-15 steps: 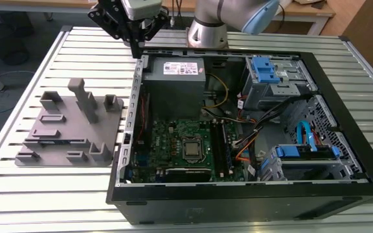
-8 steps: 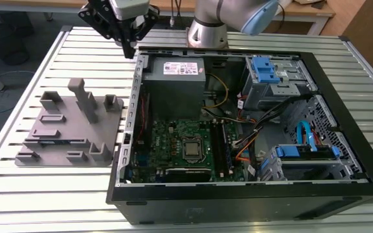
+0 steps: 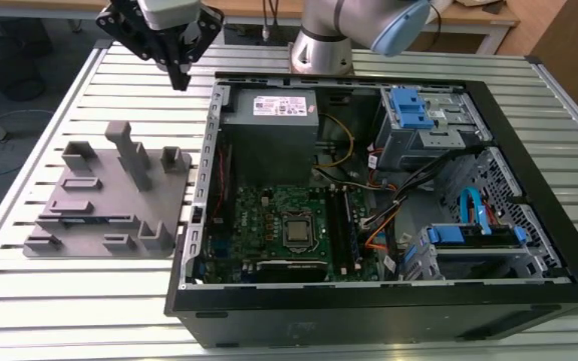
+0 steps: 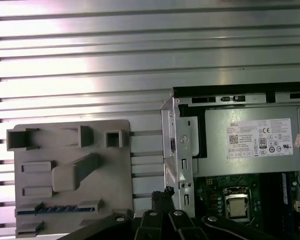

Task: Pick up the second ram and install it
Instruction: 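Reach for the second ram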

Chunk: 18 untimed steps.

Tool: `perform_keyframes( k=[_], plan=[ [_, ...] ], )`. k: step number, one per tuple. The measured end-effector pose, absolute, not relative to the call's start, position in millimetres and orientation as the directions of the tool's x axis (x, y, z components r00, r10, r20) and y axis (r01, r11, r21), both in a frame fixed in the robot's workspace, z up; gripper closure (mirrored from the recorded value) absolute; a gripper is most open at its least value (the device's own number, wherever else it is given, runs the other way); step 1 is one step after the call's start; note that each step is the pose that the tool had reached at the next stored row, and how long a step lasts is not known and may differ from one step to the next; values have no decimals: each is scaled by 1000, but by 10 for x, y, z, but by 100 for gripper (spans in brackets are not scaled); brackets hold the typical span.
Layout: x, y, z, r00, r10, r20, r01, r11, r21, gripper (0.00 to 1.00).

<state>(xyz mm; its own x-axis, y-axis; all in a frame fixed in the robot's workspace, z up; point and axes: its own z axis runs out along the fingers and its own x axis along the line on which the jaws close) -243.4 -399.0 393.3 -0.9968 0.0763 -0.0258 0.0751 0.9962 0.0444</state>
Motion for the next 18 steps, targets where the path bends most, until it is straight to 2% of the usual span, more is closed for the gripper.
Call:
perform_keyframes(
  k=[18],
  plan=[
    [-2948,-3990,3932,-997,76,-26,75,996,44,89]
  ],
)
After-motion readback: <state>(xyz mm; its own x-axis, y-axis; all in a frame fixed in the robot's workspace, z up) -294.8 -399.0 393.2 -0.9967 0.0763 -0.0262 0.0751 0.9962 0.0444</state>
